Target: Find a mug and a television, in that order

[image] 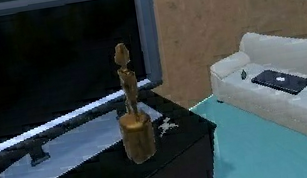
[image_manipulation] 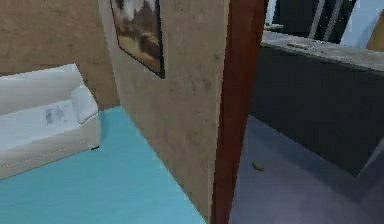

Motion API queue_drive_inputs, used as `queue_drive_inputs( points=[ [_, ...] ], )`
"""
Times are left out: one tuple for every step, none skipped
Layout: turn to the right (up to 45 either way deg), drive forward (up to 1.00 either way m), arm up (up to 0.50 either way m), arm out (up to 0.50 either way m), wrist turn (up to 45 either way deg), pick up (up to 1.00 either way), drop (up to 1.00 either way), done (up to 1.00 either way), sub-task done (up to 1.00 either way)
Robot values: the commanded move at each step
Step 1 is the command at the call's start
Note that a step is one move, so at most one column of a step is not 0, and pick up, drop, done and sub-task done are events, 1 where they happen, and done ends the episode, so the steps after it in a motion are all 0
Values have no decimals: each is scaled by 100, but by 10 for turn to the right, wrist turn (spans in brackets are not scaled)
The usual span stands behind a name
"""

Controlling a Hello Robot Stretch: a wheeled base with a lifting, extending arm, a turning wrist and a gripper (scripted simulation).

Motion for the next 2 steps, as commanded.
queue_drive_inputs(
  points=[
    [-210, 0, 0, 0, 0, 0, 0, 0, 0],
    [0, 0, 0, 0, 0, 0, 0, 100, 0]
  ],
)
